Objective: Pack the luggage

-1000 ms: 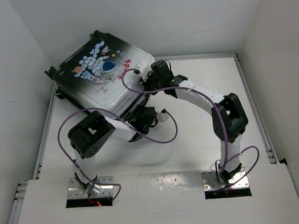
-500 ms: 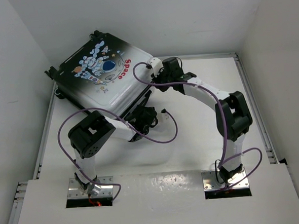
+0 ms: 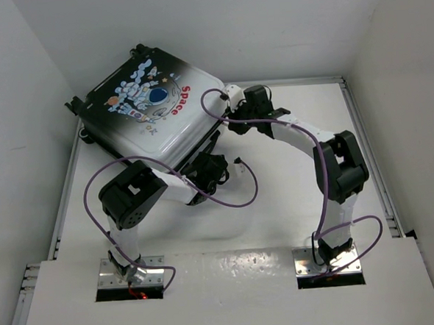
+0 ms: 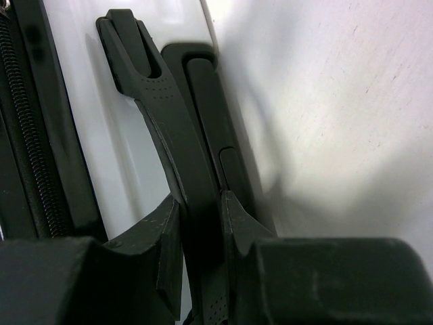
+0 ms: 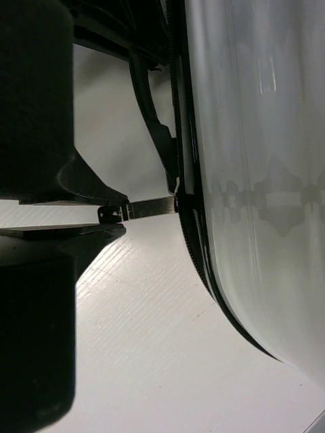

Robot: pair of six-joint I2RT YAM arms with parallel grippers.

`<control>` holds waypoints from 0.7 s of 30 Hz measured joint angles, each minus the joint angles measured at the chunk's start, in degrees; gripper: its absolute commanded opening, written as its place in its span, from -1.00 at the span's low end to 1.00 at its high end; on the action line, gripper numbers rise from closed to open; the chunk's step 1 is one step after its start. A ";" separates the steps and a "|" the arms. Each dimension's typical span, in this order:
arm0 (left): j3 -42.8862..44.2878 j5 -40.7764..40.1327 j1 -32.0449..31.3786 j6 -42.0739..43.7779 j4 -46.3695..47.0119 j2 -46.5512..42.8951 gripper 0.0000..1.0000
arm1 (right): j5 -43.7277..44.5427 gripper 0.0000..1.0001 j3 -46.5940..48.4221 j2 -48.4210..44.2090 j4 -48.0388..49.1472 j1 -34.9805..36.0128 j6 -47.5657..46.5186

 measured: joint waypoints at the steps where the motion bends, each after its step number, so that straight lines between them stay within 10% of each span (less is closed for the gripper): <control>1: 0.00 0.02 0.00 0.00 0.00 0.02 -1.00 | -0.17 -1.00 -0.09 0.00 0.20 -0.11 0.02; 21: -3.45 7.96 2.86 2.14 4.26 -1.99 -1.00 | -1.99 -1.00 -0.85 0.42 2.80 -3.06 5.99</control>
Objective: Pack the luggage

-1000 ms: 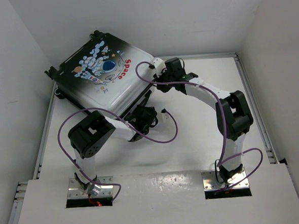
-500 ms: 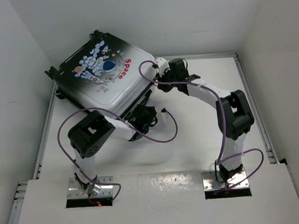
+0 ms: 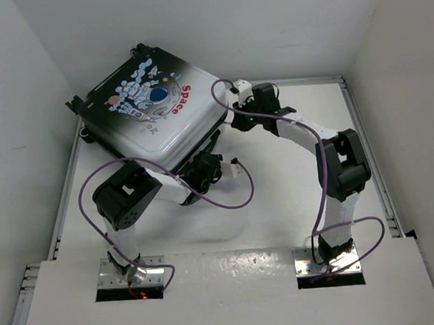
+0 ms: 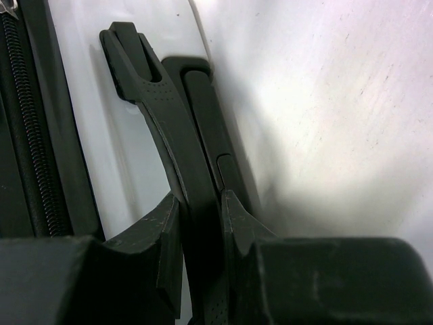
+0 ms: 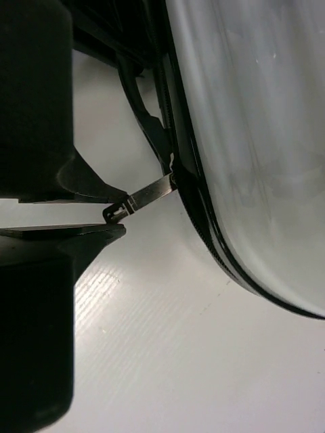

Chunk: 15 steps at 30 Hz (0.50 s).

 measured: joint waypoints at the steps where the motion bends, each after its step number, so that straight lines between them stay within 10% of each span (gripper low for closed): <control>1: -0.02 0.31 0.09 0.07 -0.02 -0.07 -1.00 | -0.79 -1.00 0.00 0.04 -0.07 -0.48 1.46; 15: 0.02 1.16 1.36 1.33 -1.11 -0.42 -1.00 | -3.61 -0.80 -1.73 3.23 -5.60 -17.59 16.22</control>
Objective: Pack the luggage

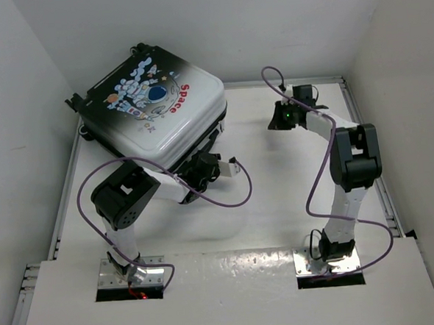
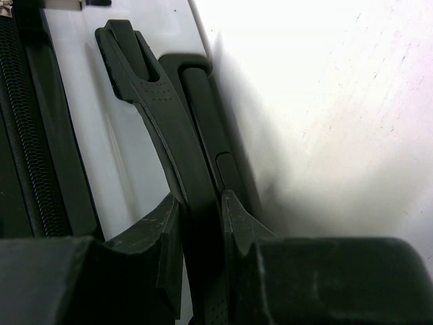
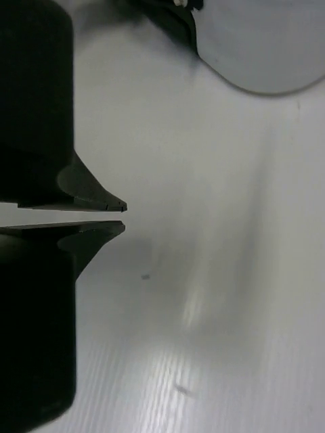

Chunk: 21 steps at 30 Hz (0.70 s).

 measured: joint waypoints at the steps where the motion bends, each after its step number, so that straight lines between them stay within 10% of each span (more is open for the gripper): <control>1: 0.04 0.00 0.00 0.00 -0.04 0.00 -1.00 | -1.11 -0.54 -0.61 0.00 0.09 0.33 0.33; 5: 0.48 -0.07 0.02 0.00 -0.90 -0.02 -1.00 | -4.85 -0.21 -5.33 -1.05 5.03 2.89 -0.76; 21: 2.14 -0.52 0.02 -0.35 -4.07 0.17 -1.00 | -9.90 -0.21 -21.40 -1.05 52.76 11.54 3.04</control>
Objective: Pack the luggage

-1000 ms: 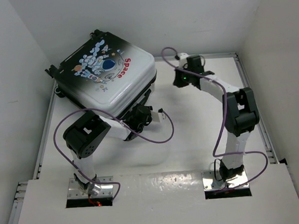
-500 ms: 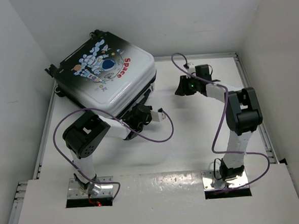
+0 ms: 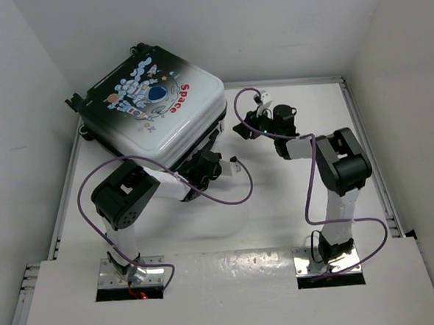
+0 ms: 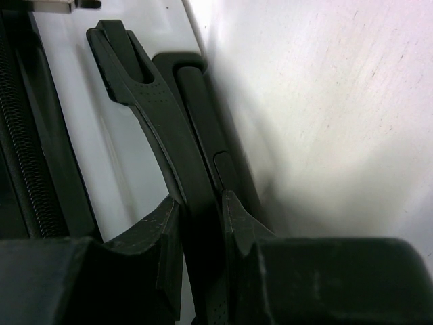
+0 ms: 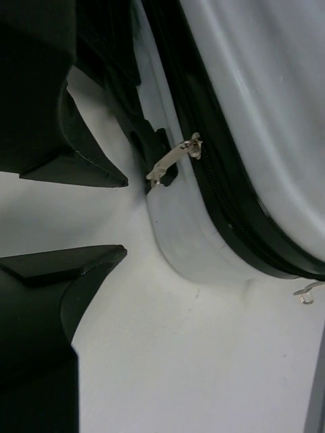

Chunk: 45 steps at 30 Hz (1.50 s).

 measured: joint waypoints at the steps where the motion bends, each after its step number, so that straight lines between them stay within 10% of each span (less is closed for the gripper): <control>1: 0.04 -0.02 0.00 -0.04 -0.13 0.00 -1.00 | -0.70 -0.21 0.48 0.83 1.09 0.15 0.39; 30: 1.95 -0.39 0.00 -0.11 -2.82 0.50 -1.00 | -6.47 -0.22 9.38 8.57 3.50 4.22 0.11; 45: 2.45 0.35 0.28 -0.02 -3.91 0.24 -1.00 | -3.10 -1.00 11.93 11.82 3.30 5.97 -1.20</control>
